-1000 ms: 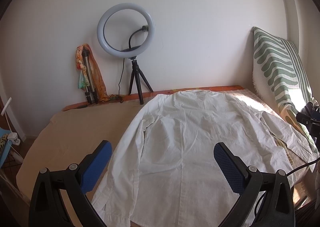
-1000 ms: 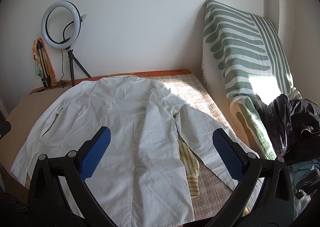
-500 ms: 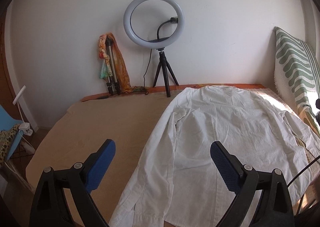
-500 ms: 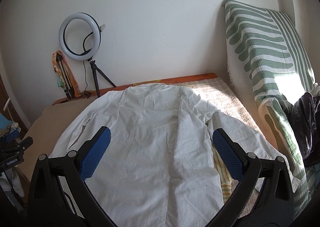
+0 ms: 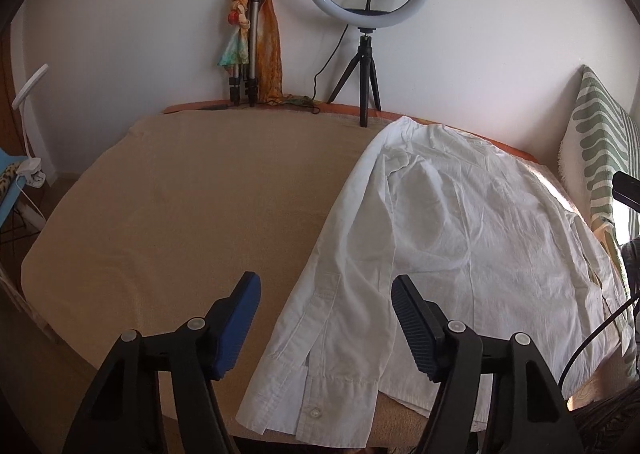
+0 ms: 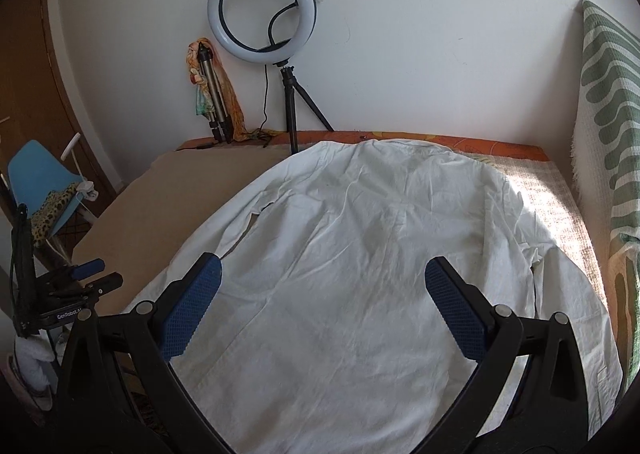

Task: Fold small clothes
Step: 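Grasp the shirt's side edge with the left gripper and lift it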

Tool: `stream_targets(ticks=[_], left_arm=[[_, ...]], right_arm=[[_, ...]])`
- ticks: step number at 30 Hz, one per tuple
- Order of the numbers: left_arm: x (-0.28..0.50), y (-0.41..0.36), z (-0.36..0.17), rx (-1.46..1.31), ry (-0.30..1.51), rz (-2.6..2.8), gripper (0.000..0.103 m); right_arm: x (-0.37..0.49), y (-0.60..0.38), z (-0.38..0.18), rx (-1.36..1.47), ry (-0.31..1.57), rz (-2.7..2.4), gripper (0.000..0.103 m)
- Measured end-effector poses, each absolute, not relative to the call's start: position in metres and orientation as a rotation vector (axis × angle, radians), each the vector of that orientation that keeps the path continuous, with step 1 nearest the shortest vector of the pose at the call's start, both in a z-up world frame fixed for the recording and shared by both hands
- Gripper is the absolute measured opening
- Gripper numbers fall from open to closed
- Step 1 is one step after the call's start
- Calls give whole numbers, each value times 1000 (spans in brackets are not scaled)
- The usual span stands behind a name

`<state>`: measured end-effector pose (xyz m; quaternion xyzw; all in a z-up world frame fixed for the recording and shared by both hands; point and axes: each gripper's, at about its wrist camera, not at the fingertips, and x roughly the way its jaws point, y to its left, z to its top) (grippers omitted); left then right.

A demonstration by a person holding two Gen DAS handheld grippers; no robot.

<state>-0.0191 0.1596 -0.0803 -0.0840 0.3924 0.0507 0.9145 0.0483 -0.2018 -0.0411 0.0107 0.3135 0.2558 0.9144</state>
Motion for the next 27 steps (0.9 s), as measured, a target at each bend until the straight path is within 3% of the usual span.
stream_targets(ticks=[4,12,19,27], left_arm=[[-26,176,-98,-223,843,95,63],[-33,209,-121,-329,896,52,60],[-33,216,-130,-317,908,69,54],[-21,214,-160,-351,1027,16,54]], right_arm=[[78,-177,-43,23,675,579,102],[126,-117,-49,81,764,683,88],[164,-62,-71,114,893,749,62],[208,-8,-92,123,999,735,61]])
